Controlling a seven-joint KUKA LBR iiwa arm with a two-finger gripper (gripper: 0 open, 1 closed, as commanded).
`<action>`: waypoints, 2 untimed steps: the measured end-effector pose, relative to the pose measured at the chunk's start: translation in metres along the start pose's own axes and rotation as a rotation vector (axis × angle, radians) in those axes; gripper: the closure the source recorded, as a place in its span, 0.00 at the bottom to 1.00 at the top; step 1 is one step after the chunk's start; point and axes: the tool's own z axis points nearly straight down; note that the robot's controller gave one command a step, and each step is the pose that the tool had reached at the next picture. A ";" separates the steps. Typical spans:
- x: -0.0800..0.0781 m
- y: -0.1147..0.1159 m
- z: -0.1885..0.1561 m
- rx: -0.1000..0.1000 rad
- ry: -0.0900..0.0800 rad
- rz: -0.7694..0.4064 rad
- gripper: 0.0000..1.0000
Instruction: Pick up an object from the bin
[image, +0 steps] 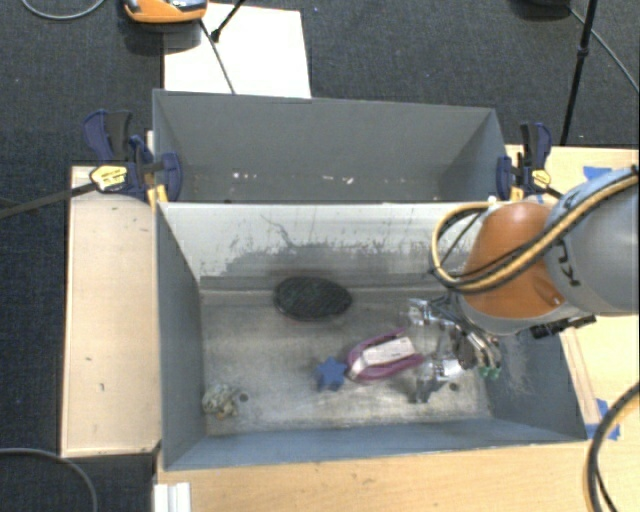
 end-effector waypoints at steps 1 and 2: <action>-0.001 0.064 -0.003 0.002 -0.001 -0.118 0.00; 0.000 0.061 -0.003 0.004 0.003 -0.119 1.00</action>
Offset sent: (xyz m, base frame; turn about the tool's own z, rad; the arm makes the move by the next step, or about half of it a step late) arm 0.0004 0.0610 0.0015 -0.1099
